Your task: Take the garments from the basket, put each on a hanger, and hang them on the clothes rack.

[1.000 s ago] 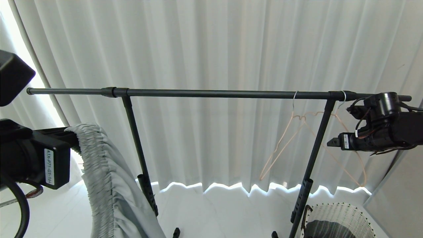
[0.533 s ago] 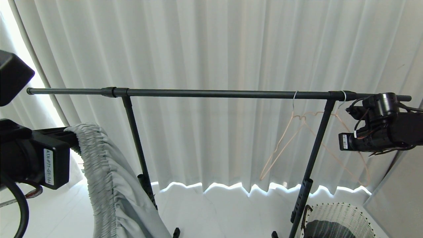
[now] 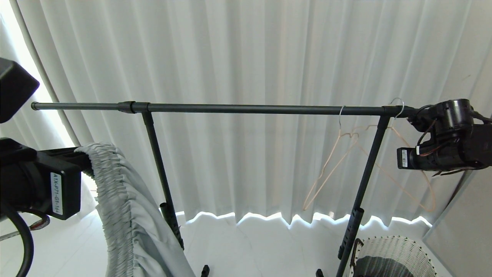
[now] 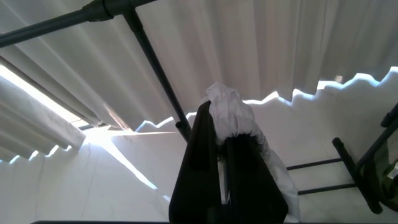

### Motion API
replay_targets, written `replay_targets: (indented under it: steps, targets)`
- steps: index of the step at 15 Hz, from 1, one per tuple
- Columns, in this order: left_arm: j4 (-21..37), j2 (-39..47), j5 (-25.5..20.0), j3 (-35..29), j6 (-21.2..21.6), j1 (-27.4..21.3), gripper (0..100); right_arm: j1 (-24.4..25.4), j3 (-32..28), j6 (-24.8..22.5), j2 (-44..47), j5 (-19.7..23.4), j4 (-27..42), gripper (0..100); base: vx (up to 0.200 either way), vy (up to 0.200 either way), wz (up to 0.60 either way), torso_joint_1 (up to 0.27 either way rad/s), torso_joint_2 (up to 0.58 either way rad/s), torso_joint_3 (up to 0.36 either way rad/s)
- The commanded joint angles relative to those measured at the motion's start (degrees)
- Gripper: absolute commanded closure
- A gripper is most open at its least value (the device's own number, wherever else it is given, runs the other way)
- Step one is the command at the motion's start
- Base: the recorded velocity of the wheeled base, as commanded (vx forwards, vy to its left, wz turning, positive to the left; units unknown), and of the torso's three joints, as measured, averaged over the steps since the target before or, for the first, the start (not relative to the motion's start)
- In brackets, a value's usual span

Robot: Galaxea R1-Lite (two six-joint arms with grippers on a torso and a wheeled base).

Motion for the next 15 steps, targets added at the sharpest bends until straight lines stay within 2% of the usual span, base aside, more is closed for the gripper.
replay_targets:
  steps: [1, 4, 9, 15]
  targets:
    - [-0.01, -0.11, 0.03, 0.21, 0.08, -0.01, 100, 0.04, 0.40, -0.03, -2.23, -1.31, -0.03, 100, 0.000, 0.000, 0.00, 0.000, 0.00, 0.000]
    - [-0.01, -0.11, 0.03, 0.21, 0.34, -0.01, 100, -0.05, 1.89, -0.03, -4.42, -2.27, 0.15, 100, 0.000, 0.000, 0.00, 0.000, 0.00, 0.000]
    - [-0.01, -0.47, 0.03, 0.47, 1.66, -0.01, 100, -0.75, 8.83, 0.06, -8.91, -4.56, -0.12, 100, 0.000, 0.000, 0.00, 0.000, 0.00, 0.000]
    - [-0.01, -1.08, 0.03, 1.17, 1.75, -0.01, 100, -0.67, 13.14, -0.03, -13.30, -4.74, -0.12, 100, 0.000, 0.000, 0.00, 0.000, 0.00, 0.000]
